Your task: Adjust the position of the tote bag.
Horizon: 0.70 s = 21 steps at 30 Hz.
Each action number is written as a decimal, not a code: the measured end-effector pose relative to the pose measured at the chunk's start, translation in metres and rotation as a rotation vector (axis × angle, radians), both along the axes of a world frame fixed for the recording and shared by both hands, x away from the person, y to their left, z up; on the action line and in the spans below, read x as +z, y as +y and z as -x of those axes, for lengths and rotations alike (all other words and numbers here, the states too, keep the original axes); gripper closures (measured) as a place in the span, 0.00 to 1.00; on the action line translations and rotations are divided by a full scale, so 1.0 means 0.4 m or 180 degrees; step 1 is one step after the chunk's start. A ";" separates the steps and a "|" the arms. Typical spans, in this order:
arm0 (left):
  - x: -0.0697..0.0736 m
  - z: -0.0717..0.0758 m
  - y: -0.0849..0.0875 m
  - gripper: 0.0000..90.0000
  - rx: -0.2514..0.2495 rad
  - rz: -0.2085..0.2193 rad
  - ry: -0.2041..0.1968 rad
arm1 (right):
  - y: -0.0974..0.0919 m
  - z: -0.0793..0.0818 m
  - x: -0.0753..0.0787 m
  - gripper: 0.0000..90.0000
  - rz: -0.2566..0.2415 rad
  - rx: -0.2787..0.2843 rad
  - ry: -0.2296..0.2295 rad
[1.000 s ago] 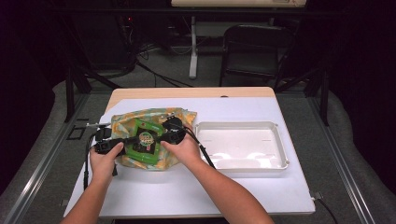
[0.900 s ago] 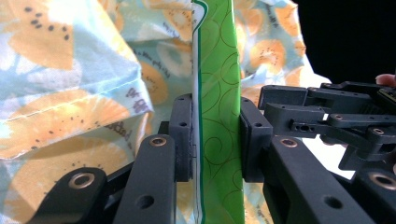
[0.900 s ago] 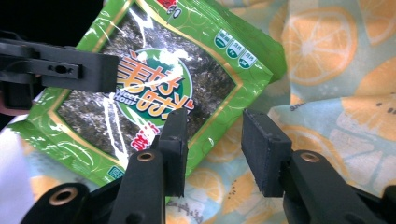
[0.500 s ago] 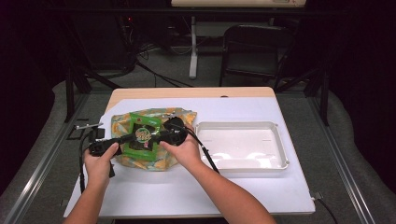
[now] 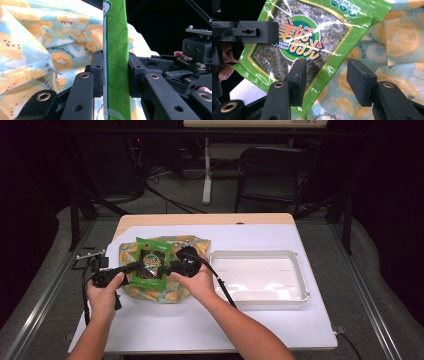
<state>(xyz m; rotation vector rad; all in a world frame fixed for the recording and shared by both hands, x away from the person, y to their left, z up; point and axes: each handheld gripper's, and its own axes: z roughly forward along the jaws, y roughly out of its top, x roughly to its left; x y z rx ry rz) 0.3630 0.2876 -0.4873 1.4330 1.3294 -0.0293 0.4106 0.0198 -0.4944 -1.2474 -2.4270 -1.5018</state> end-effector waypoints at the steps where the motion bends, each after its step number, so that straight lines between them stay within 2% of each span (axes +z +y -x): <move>1: 0.002 0.001 -0.001 0.80 0.0007 0.0018 -0.0019 | 0.000 0.001 0.001 0.56 -0.0001 0.0008 0.0005; 4: 0.009 0.007 -0.003 0.80 -0.0028 0.0031 -0.0058 | 0.001 0.005 0.004 0.55 -0.0048 0.0038 0.0005; 9: 0.029 0.017 -0.016 0.80 -0.0046 -0.0076 -0.0187 | -0.001 0.011 0.013 0.54 -0.0136 0.0080 -0.0017; 17: 0.068 0.028 -0.032 0.80 -0.0079 -0.0113 -0.0359 | -0.025 0.020 0.043 0.57 -0.0328 0.0039 -0.0089; 21: 0.092 0.027 -0.046 0.80 -0.0104 -0.0150 -0.0429 | -0.036 0.019 0.053 0.57 -0.0417 0.0045 -0.0063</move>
